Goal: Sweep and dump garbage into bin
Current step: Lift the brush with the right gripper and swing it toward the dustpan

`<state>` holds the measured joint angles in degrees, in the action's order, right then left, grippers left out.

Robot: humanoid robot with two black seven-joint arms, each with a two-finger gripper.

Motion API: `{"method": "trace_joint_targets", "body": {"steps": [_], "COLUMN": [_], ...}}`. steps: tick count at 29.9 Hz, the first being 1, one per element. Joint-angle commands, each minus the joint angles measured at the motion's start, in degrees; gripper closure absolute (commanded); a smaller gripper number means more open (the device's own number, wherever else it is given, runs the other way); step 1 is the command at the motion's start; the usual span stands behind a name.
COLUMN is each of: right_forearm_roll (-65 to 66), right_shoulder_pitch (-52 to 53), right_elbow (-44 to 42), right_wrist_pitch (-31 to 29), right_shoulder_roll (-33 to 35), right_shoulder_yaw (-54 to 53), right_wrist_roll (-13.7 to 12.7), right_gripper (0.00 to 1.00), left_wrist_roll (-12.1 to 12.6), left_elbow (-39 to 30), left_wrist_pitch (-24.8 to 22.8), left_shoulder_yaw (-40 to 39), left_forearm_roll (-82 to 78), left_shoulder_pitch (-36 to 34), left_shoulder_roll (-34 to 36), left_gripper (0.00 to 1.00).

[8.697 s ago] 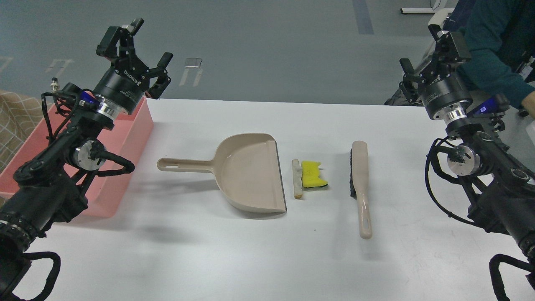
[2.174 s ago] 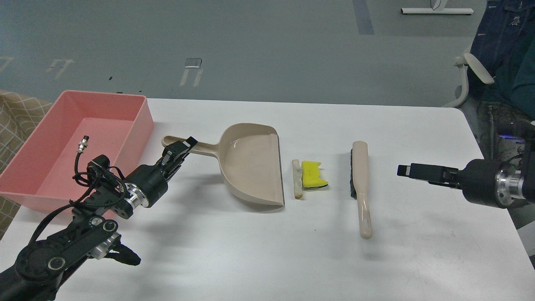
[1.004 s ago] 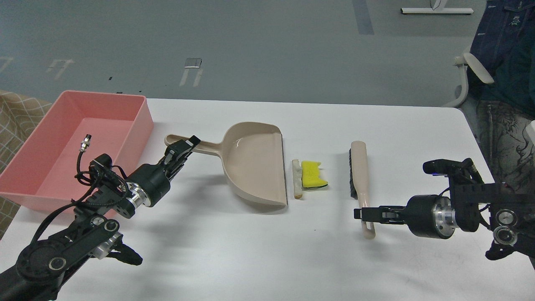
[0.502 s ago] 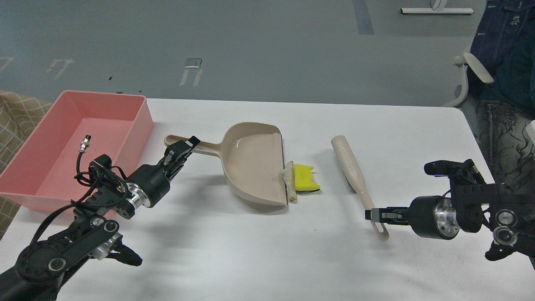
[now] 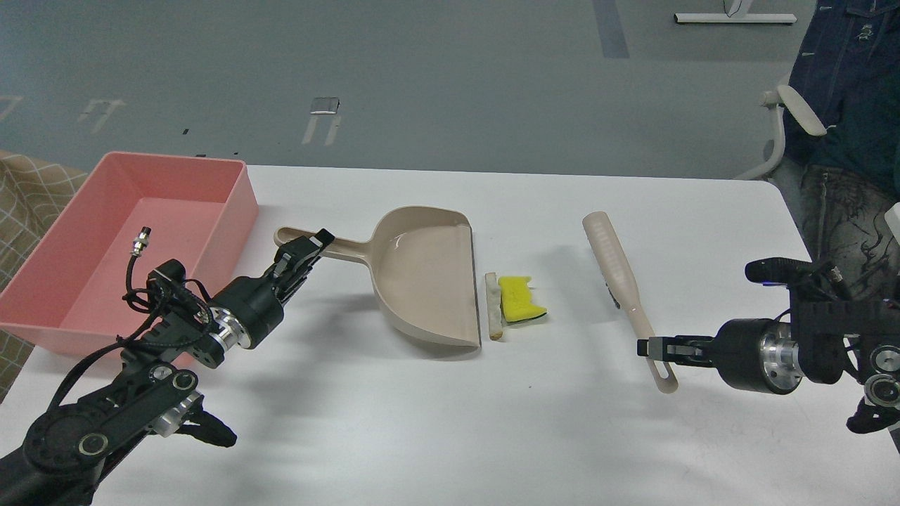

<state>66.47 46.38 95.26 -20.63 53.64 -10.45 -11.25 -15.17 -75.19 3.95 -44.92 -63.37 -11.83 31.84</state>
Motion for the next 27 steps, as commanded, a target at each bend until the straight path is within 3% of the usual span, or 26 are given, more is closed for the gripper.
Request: {"method": "trace_joint_targets", "body": {"steps": [1, 8, 21, 27], "right_forearm_roll": [-1.42, -4.77, -5.29, -9.07], "right_shoulder_pitch": [-0.06, -1.55, -4.37, -4.9], "right_elbow": [1.68, 3.79, 3.79, 3.44], "right_wrist_pitch": [-0.12, -0.2, -0.03, -0.2], "right_shoulder_roll": [2.51, 8.15, 7.71, 6.92], "right_shoulder_yaw": [-0.18, -0.18, -0.1, 0.08], "right_wrist_roll": [0.0, 0.09, 0.0, -1.31], "right_gripper": [1.0, 1.0, 1.0, 1.0], "left_wrist_roll": [-0.04, -0.04, -0.22, -0.13], "left_elbow": [-0.04, 0.05, 0.05, 0.05], "left_wrist_pitch": [0.0, -0.18, -0.35, -0.35], "left_shoulder_yaw": [0.01, 0.62, 2.73, 2.82], "left_forearm_roll": [0.0, -0.08, -0.08, -0.17], "left_shoulder_pitch": [-0.04, 0.23, 0.14, 0.58], "left_shoulder_roll": [-0.2, 0.15, 0.94, 0.95], "left_gripper": [1.0, 1.0, 1.0, 1.0]}}
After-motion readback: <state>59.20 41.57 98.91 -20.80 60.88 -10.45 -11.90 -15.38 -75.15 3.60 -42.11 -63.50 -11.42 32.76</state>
